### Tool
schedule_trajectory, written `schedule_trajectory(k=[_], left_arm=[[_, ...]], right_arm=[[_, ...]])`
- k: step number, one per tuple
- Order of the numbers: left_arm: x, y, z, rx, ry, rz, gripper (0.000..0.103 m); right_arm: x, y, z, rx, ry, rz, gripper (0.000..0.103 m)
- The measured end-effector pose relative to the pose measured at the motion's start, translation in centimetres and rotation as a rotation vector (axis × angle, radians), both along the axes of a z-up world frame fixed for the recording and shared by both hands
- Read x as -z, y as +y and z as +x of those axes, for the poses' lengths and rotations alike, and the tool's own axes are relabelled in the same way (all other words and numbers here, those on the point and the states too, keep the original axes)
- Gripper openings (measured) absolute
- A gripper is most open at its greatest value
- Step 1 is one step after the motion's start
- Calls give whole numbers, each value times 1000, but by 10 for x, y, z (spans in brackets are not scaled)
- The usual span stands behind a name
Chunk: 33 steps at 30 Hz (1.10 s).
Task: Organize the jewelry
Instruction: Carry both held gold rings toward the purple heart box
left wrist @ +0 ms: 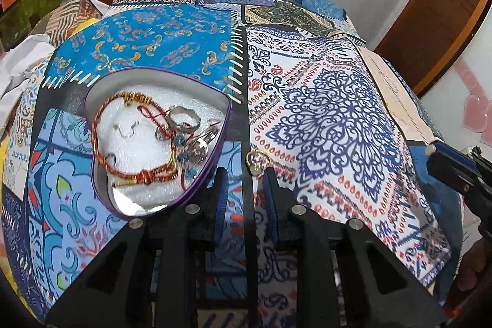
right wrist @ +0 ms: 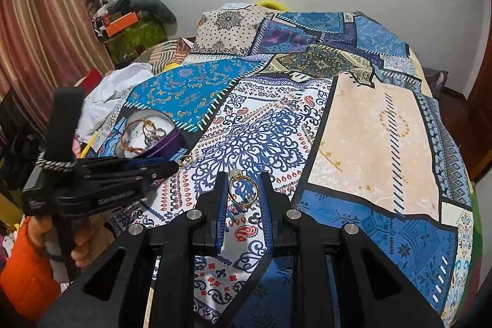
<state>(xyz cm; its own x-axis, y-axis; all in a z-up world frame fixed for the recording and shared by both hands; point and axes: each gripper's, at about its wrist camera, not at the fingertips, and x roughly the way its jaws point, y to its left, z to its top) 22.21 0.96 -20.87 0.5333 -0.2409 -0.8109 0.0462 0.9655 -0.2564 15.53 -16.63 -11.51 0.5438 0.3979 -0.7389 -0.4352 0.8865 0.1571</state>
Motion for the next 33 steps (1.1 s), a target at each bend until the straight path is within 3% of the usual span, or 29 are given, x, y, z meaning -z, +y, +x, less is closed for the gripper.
schedule_trajectory(k=[13,16,25,33], left_arm=[[2,-15,15,27,-12,72,22],[4,-19,17,37,-20,93,18],[-4,-20,-1,45,-51,99,17],[-30,-14,-25,57,-118,101,17]], right_arm=[[6,-3,2,-13,18,22,18],[7,-4,2,-11,20,24,18],[0,-3,0,-11,5,15,18],[-13,5,-3,-7,-28,10,18]])
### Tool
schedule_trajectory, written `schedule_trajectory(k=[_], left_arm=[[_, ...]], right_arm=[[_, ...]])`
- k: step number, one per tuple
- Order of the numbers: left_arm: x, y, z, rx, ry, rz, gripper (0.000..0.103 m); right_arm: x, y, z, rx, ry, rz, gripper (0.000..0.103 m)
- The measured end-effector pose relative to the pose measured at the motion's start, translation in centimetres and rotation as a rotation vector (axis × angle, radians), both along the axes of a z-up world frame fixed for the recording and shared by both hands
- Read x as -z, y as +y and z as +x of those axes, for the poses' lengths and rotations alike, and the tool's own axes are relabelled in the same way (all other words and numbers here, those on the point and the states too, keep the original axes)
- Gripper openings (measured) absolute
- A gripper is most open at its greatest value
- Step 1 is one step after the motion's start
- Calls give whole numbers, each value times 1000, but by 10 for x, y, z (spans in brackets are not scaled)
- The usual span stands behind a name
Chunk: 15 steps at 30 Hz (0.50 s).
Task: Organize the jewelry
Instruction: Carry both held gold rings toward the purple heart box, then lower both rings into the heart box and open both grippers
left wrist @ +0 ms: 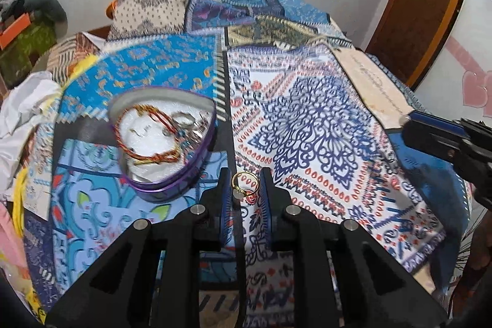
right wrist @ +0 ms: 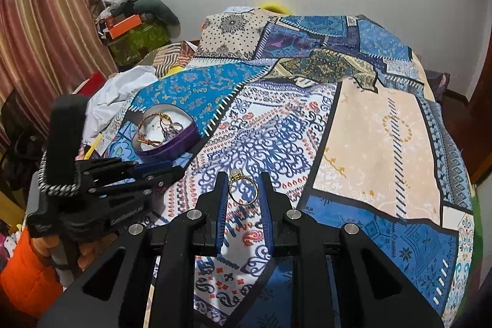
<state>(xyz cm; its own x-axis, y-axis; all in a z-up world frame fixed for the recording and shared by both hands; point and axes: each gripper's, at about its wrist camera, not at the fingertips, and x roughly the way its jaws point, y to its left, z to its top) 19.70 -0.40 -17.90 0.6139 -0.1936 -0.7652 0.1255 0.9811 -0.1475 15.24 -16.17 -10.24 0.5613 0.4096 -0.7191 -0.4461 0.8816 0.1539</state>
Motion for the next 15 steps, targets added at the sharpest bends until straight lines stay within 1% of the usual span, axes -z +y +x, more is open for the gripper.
schedule_trajectory(k=[9,15], left_arm=[[-45,25,-21,-35,-120,-13,17],[-65,46,-30,-66,-177,-14,17]], right_arm=[[-22,17,2,-13,-55,21,18],[-34,40,7,-49,-97,26,18]])
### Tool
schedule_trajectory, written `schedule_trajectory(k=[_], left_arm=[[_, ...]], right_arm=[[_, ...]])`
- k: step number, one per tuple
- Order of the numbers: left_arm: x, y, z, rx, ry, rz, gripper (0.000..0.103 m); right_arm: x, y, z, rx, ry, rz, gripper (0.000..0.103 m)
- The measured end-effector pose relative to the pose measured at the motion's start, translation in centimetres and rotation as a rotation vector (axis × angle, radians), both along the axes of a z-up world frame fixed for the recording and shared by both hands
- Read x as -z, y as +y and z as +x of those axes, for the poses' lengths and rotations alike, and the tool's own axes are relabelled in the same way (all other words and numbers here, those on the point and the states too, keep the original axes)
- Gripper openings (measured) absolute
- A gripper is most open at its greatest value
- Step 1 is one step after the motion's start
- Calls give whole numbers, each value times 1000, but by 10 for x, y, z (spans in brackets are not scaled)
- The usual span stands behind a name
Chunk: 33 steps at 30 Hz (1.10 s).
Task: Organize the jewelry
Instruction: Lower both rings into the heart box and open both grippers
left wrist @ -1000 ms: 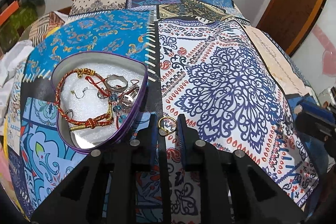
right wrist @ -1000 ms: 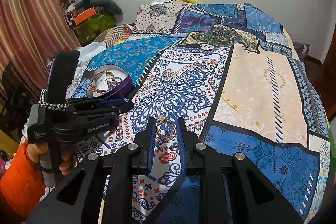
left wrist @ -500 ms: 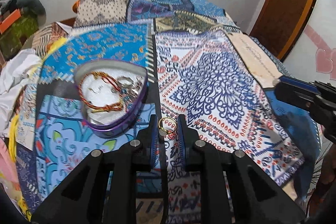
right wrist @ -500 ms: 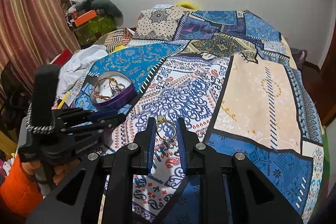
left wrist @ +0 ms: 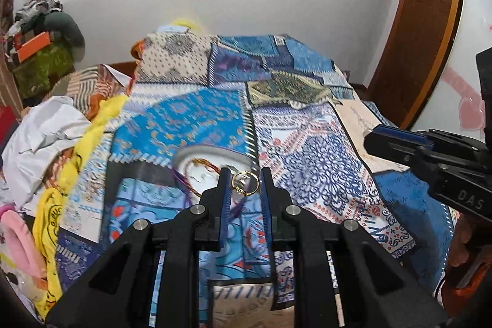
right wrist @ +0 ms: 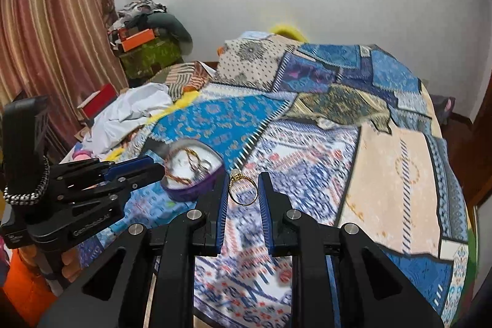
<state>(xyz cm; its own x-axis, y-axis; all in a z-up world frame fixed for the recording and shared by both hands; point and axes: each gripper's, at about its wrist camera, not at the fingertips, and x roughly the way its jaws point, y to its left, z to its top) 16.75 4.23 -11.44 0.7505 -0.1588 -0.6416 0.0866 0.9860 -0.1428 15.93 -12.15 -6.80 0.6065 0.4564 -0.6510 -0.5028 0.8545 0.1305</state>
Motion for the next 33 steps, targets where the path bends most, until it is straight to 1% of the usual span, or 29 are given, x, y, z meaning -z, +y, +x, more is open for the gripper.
schedule_trajectory(k=[6,9,11,19,25,29,33], left_arm=[[-6,20,-2,-49,-28,4,17],[-1,31,2,-68,-18,-3,17],[6,36,6,-76,1,-16,17],[37,39,21,-53,68,-63,17],[53,33,30,-23,96,-62,17],[58,33,34,-4,108,-72,17],[56,32,33,-8,108,-59,17]], right_arm=[[-5,27,5,-54,-19,9,18],[-4,40,11,-85,-11,26,18],[-1,52,19,-111,13,41,18],[18,80,39,-140,78,21,18],[35,91,45,-153,125,-11,18],[41,95,49,-154,148,-21,18],[43,99,50,-156,166,-43,19]])
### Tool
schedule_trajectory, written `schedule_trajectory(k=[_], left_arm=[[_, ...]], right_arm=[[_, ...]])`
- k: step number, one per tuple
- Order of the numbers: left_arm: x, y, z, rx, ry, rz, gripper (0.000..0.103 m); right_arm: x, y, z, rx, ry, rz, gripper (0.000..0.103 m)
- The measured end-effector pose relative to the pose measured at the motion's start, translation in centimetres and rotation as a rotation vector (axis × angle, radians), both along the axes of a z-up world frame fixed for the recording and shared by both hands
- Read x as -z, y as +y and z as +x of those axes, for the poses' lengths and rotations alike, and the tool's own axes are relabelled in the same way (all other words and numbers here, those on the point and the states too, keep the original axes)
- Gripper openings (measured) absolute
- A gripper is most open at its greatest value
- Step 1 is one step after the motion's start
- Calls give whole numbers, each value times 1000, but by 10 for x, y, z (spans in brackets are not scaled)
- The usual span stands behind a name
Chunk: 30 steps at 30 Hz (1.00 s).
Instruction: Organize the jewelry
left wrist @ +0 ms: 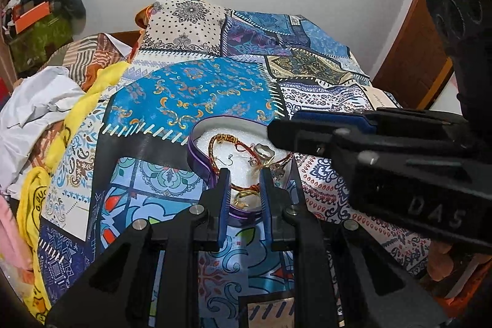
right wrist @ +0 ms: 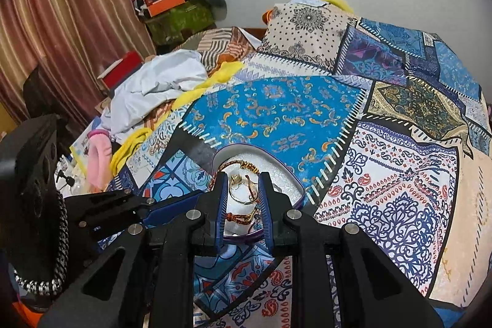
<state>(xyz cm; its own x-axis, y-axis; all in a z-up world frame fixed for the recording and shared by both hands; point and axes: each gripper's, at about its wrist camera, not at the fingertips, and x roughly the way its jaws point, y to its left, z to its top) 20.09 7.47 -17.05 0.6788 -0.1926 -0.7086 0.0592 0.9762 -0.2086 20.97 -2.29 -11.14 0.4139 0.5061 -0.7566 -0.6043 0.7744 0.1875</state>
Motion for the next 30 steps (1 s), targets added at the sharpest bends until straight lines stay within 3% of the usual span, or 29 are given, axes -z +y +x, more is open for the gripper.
schedule_trajectory(k=[2,4,12,21,24,30], left_arm=[[-2,0,0,-9,2,5,17],[-4,2,-2,-20,4,8,17],[-35,8,-21,-59,-59,20,17],[-110,3,-69,-91,-249,56,19],[-139,-1,-94,-96,-338,61,24],[-185,-12,-148,-117,-513,95,48]], right_arm=[[1,0,0,-7,22,-1,32],[-1,-2,-1,4,23,16,37],[-29,-19,-15,49,-57,37,37],[-91,-48,-61,108,-242,88,37],[-112,-58,-82,133,-309,119,37],[-151,-78,-133,180,-452,197,37]])
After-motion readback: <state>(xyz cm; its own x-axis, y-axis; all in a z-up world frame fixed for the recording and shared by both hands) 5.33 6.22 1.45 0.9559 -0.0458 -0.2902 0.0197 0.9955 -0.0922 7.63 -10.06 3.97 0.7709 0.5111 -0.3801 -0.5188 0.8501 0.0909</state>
